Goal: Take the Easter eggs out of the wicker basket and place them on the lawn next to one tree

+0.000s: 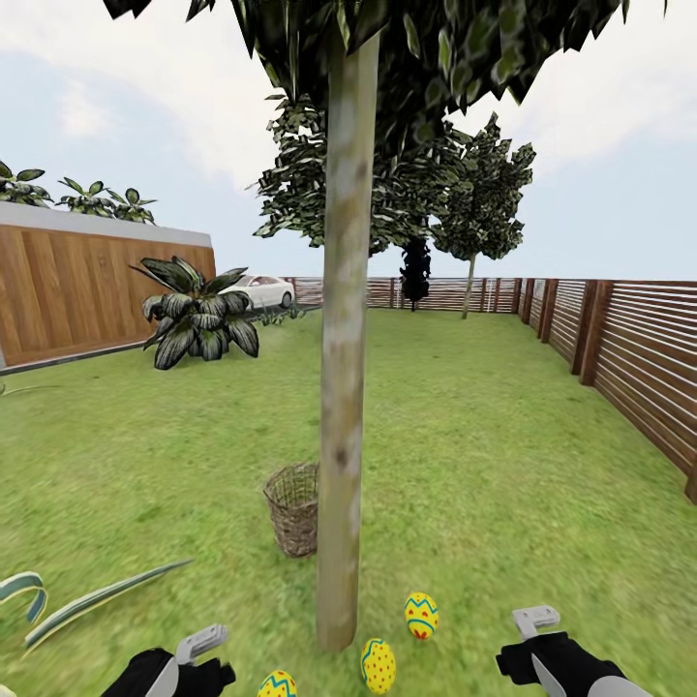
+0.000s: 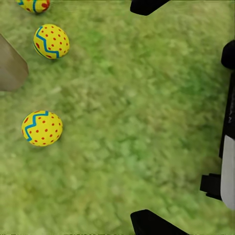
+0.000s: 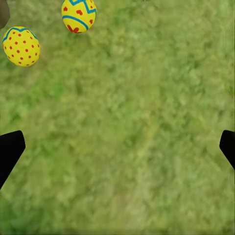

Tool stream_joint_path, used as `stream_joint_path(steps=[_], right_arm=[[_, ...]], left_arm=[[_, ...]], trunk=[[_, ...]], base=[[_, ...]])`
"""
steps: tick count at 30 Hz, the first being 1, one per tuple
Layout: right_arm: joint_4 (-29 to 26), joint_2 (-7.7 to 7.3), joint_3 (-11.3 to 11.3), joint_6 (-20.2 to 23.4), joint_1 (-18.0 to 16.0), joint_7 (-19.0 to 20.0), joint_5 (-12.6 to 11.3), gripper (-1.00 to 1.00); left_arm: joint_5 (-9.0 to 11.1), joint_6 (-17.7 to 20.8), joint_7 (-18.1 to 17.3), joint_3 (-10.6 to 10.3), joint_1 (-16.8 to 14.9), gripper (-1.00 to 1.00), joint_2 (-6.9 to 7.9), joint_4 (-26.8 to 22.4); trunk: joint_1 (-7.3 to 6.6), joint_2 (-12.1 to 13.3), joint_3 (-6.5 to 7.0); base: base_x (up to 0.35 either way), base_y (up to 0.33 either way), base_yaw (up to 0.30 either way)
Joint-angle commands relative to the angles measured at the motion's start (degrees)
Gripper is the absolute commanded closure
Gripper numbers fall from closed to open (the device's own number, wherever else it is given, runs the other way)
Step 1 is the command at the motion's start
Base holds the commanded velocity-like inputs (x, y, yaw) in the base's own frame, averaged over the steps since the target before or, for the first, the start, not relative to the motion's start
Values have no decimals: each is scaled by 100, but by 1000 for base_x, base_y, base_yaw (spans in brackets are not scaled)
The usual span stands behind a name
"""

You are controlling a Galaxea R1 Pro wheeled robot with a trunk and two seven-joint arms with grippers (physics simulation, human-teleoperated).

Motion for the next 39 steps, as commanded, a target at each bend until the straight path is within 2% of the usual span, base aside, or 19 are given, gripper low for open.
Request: stream_joint_path(steps=[1,7,16,29,37,39], right_arm=[[-13,2,-48,35,-2,24,60,-100],[40,-6,-47,29,-2,24,62,-100],[101,-15,-48,20,-2,24,52,-100],[93,-66,-56,20,-2,24,43,-100],[93,-61,-49,20,-2,24,43,-100],[103,-14,-40,11,-2,24,51,-100]], left_arm=[[1,37,-20,42,-3,-100,-6,64],[6,37,-22,45,-3,-100,-10,217],[3,-161,-20,40,-3,-100,-24,234],[3,-174,-20,42,-3,-100,-15,232],[3,-174,-13,47,-3,-100,-13,238],[-3,-174,-12,42,-3,-100,-25,278]], trunk=[[-21,35,10],[-153,276,117],[-351,637,279],[-636,1158,512],[-812,1479,656],[-856,1559,692]], base=[[0,0,0],[-23,0,0],[-234,0,0],[-12,0,0],[0,0,0],[0,0,0]])
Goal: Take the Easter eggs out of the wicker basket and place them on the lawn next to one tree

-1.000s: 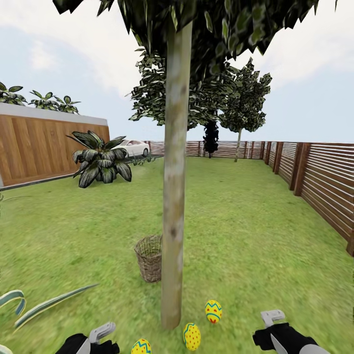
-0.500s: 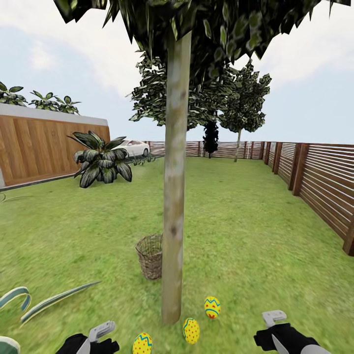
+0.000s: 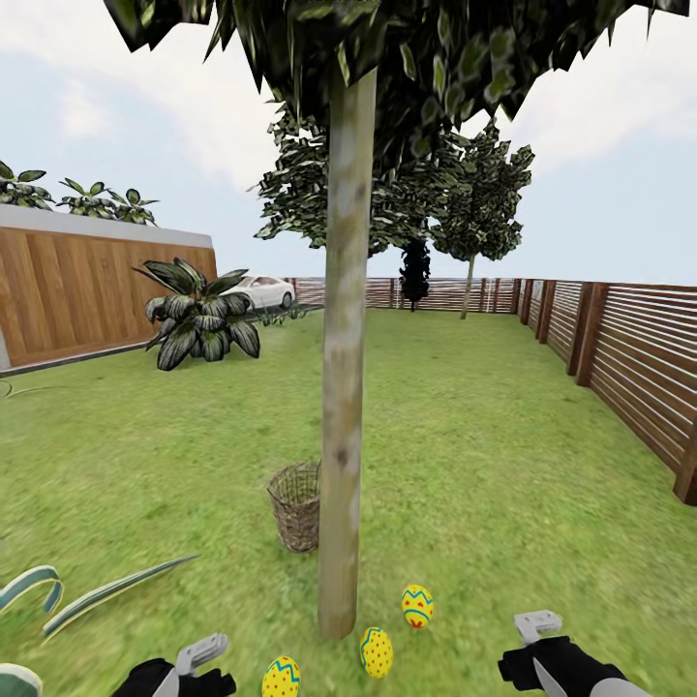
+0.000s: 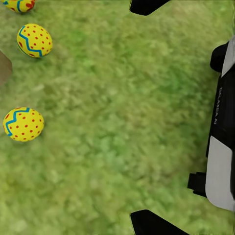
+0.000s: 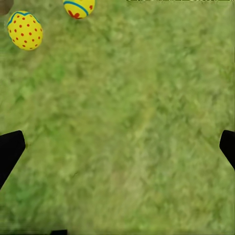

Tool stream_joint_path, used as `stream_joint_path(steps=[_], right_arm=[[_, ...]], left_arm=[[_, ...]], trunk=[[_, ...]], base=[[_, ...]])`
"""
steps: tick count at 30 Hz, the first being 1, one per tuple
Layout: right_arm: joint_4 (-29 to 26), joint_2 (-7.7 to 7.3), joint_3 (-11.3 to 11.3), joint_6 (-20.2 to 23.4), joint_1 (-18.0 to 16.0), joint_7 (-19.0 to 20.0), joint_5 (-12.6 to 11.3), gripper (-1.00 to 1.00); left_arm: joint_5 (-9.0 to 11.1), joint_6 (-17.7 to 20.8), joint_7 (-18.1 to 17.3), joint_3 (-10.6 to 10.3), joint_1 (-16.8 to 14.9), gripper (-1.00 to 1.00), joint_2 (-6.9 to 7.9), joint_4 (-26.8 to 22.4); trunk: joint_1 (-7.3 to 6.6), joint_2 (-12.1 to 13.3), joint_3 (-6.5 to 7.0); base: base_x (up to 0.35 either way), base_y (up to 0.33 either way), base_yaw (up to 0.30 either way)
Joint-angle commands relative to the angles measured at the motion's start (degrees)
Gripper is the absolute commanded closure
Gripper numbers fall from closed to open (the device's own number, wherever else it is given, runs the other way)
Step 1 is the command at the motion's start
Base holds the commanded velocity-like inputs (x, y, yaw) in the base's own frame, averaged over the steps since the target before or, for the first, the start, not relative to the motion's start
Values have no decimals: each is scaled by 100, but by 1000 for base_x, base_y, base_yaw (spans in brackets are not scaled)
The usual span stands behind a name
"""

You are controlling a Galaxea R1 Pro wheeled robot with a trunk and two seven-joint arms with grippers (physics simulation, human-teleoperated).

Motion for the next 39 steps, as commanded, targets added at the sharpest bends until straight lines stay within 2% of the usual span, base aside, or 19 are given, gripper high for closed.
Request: stream_joint_path(steps=[1,11,19,27,29,33,36,39], right_arm=[[-9,19,-46,32,1,24,66,-100],[-5,-110,-55,41,1,24,54,-100],[-5,-127,-57,41,1,24,54,-100],[-5,-123,-56,40,1,24,54,-100],[-5,-126,-56,41,1,24,54,-100],[-6,-127,-62,34,1,24,52,-100],[-6,-123,-56,32,1,24,53,-100],[-6,-123,-56,38,1,24,53,-100]], left_arm=[[10,35,-14,33,0,-100,-6,15],[9,26,-14,31,0,-100,-13,56],[14,26,-7,36,0,-100,-42,154],[15,-40,-1,39,0,-100,30,487],[18,-118,-3,39,0,-100,34,617],[24,-621,1,41,0,-100,28,923],[26,-763,4,40,0,-100,27,983],[23,-738,4,40,0,-100,23,993]], trunk=[[-21,39,17],[-241,440,197],[-416,761,341],[-592,1082,484],[-636,1162,520],[-724,1323,592],[-790,1443,646],[-856,1563,700]], base=[[0,0,0],[0,0,0],[0,0,0],[0,0,0],[0,0,0],[0,0,0],[0,0,0],[0,0,0]])
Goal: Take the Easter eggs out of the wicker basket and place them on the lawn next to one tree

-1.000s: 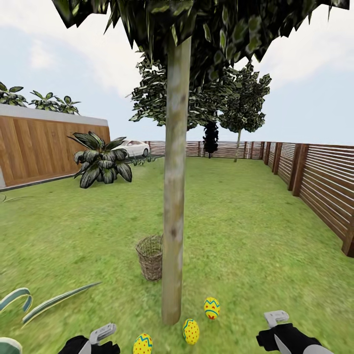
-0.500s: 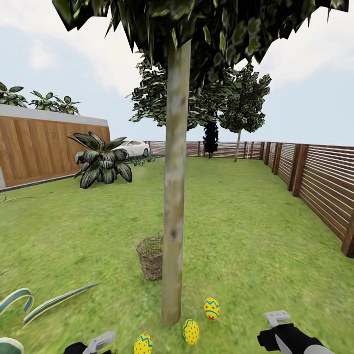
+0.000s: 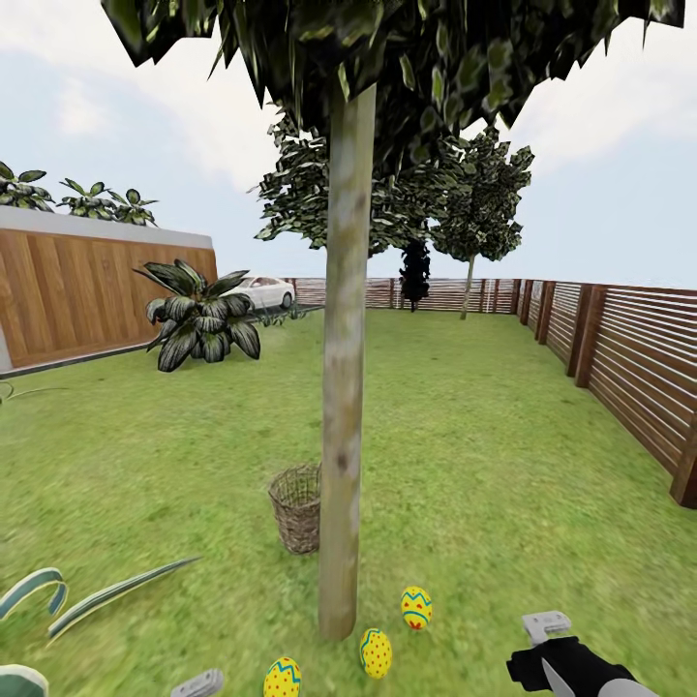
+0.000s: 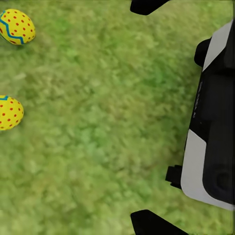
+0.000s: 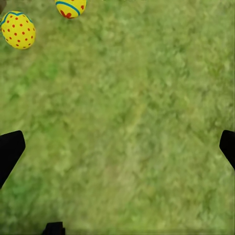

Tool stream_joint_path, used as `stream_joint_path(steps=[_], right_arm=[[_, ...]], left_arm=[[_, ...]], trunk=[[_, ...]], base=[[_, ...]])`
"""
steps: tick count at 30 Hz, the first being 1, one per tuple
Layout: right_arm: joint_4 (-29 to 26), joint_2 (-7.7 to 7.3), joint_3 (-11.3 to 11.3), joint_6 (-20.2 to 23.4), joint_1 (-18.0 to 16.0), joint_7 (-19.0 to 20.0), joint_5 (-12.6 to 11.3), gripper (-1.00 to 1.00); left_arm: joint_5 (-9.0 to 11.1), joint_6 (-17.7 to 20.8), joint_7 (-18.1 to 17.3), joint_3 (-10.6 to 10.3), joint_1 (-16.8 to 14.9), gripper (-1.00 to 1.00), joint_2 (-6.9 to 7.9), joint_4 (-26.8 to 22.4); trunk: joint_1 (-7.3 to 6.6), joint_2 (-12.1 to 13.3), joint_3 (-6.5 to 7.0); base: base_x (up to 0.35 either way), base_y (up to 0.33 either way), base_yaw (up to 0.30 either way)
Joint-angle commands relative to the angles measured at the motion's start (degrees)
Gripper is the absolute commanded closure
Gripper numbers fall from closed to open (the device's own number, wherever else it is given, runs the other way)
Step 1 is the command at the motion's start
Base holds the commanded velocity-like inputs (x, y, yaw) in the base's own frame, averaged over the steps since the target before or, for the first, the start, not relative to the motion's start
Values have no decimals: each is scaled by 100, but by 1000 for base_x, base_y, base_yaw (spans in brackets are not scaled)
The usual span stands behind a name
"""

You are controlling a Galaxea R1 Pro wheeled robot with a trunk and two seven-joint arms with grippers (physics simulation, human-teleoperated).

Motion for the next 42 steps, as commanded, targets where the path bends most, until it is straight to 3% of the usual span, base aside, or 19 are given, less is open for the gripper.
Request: stream_joint_path(steps=[1,4,5,10,16,27,42], right_arm=[[-12,3,-45,34,1,24,64,-100],[-5,7,-41,41,1,21,74,-100],[191,3,-45,34,1,18,70,-100],[673,40,-40,-4,1,21,70,-100],[1163,11,-39,-500,49,24,77,-100],[1210,70,-35,-584,606,27,77,-100],[1210,34,-36,-583,760,50,76,-100]], left_arm=[[55,58,-4,-1,1,-100,1,0],[46,162,-9,-5,1,-100,2,151],[44,183,-17,-6,1,-100,12,432],[44,162,-21,-15,1,-100,17,793],[44,155,-15,-14,1,-100,21,1016],[14,49,-30,-40,54,-100,63,1181],[10,2,-15,-49,89,-100,34,1182]], trunk=[[-20,38,16],[-86,158,70],[-108,198,88],[-130,239,106],[-130,239,106],[-130,239,89],[-130,239,-48]], base=[[0,0,0],[0,0,0],[0,0,0],[0,0,0],[0,0,0],[0,0,0],[0,0,0]])
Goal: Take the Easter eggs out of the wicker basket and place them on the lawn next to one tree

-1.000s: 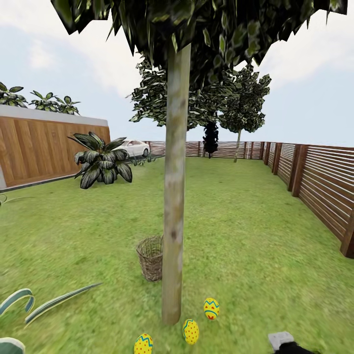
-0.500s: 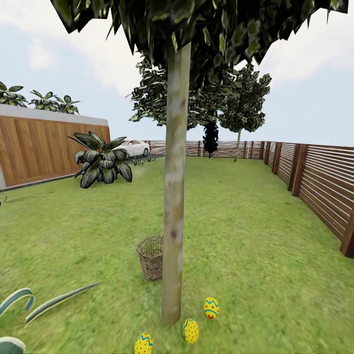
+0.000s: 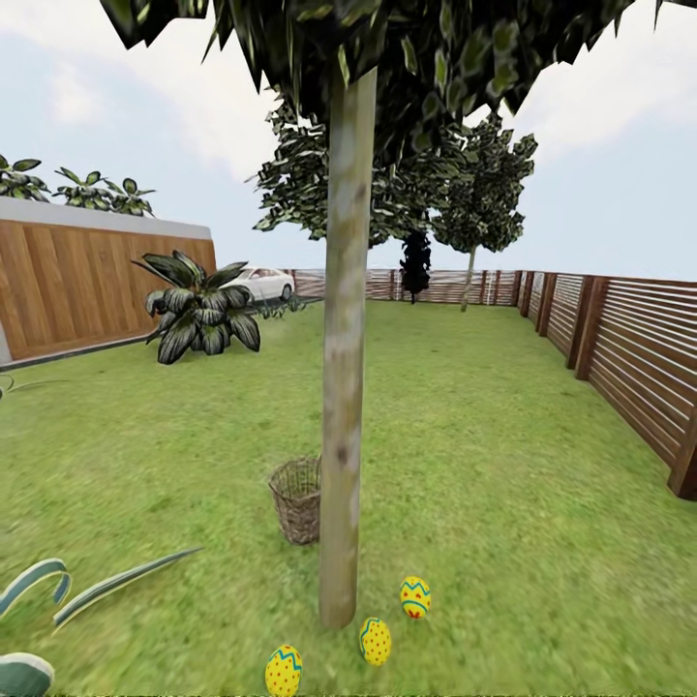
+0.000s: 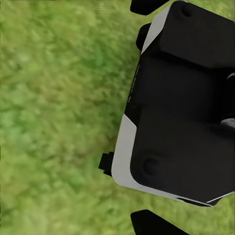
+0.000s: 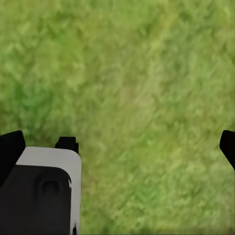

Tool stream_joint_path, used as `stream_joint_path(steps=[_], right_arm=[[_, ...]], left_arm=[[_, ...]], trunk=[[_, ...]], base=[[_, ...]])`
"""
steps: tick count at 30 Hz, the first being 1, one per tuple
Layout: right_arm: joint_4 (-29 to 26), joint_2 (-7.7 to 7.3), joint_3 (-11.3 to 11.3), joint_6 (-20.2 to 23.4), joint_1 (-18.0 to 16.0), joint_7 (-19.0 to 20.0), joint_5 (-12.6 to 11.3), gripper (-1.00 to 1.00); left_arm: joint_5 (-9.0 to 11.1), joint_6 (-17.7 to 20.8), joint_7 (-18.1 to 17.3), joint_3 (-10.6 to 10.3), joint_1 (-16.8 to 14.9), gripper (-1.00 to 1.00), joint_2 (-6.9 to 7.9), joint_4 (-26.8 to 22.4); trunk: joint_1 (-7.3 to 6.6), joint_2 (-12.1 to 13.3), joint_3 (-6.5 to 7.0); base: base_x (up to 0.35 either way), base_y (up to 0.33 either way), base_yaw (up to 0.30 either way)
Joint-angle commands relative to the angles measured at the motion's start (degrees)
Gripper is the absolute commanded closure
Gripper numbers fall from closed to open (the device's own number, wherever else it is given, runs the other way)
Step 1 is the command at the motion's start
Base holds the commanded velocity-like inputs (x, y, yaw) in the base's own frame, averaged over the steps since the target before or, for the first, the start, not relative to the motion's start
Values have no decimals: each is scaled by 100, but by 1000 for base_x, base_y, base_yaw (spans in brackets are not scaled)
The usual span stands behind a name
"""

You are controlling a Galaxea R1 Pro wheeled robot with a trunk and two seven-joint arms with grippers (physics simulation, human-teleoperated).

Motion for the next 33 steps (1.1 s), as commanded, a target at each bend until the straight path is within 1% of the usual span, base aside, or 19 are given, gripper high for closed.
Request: stream_joint_path(steps=[1,9,19,33], right_arm=[[7,6,-46,13,-2,11,60,-100],[7,26,-48,11,35,12,60,-100],[7,8,-48,7,36,16,60,-100],[7,16,-49,23,37,12,62,-100]], left_arm=[[59,-12,-8,-3,-3,-100,4,12],[58,-87,-7,-4,3,-100,-4,12],[58,-88,2,-4,4,-100,-5,12],[58,-88,2,-4,4,-100,-12,12]], trunk=[[2,-5,-12],[2,-5,-83],[2,-5,-97],[2,-5,-218]], base=[[0,0,0],[0,0,0],[0,0,0],[0,0,0]])
